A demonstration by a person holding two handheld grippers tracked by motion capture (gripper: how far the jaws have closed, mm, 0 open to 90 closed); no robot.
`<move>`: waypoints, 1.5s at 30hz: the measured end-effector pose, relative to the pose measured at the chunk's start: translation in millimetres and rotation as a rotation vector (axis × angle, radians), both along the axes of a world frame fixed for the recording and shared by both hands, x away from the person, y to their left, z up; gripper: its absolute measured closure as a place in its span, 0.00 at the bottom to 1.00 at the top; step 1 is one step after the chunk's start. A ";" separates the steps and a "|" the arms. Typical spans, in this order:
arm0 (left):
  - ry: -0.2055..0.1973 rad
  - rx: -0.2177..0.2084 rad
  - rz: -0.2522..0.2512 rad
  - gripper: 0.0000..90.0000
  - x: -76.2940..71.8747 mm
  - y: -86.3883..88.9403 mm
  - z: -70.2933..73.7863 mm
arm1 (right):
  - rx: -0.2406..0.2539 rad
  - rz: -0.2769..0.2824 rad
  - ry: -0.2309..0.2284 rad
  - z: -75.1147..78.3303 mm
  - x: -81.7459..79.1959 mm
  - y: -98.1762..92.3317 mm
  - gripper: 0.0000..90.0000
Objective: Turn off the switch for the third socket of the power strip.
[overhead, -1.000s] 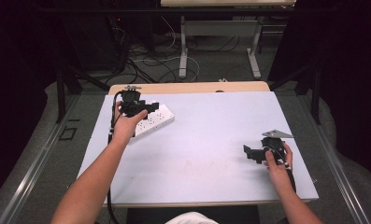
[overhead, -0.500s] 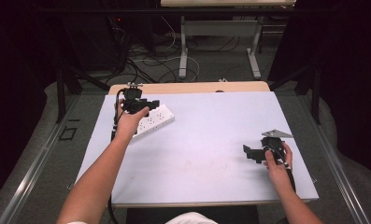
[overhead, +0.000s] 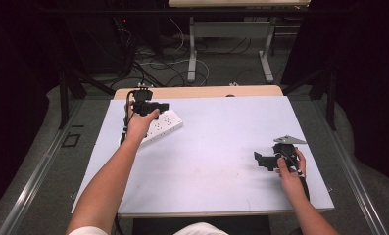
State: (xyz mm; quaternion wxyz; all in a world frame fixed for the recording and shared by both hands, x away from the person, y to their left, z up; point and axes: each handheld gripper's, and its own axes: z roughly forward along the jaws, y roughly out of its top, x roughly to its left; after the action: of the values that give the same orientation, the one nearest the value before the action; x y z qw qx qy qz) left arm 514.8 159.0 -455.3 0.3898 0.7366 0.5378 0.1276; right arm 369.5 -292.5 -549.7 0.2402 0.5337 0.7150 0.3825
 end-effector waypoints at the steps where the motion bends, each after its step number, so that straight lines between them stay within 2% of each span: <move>1: -0.004 -0.008 0.009 0.56 0.9 -0.9 -1.4 | 0.005 0.000 0.003 0.1 -0.2 0.0 0.00; 6: 0.017 -0.011 0.020 0.63 7.0 -2.7 -5.7 | 0.004 0.001 0.004 -0.6 1.1 -0.6 0.00; 7: 0.009 -0.019 0.036 0.63 8.0 -4.3 -7.6 | 0.003 0.004 0.003 -0.4 1.2 -0.8 0.00; 13: 0.037 -0.003 0.052 0.68 14.8 -5.5 -11.1 | 0.007 0.007 0.006 -1.0 1.0 -0.9 0.00; 15: 0.039 -0.012 0.064 0.70 16.8 -6.5 -13.0 | 0.010 0.006 0.006 -0.2 0.8 -1.3 0.00; 20: 0.067 0.023 0.072 0.72 23.6 -9.2 -17.4 | 0.012 0.012 0.008 -1.1 2.0 -0.5 0.00; 25: 0.098 0.001 0.091 0.73 30.6 -9.0 -23.8 | 0.014 0.013 0.009 -1.2 1.6 -0.2 0.00; 30: 0.100 -0.012 0.120 0.74 36.1 -6.9 -30.7 | 0.016 0.011 0.009 -0.8 0.8 -1.1 0.00; 32: 0.110 -0.013 0.118 0.76 37.2 -5.8 -31.8 | 0.013 0.015 0.005 -0.9 0.7 -1.1 0.00; 39: 0.104 -0.034 0.127 0.79 39.8 -4.0 -32.7 | 0.017 0.010 0.009 -0.7 0.8 -0.6 0.00; 45: 0.104 -0.031 0.136 0.81 42.3 -2.5 -35.8 | 0.020 0.015 0.011 -0.9 1.5 1.0 0.00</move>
State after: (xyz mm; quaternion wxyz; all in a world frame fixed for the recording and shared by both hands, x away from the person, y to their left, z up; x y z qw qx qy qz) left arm 557.1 156.4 -491.1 0.3632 0.6980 0.6077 0.1071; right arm 371.0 -291.5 -550.6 0.2279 0.5330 0.7163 0.3885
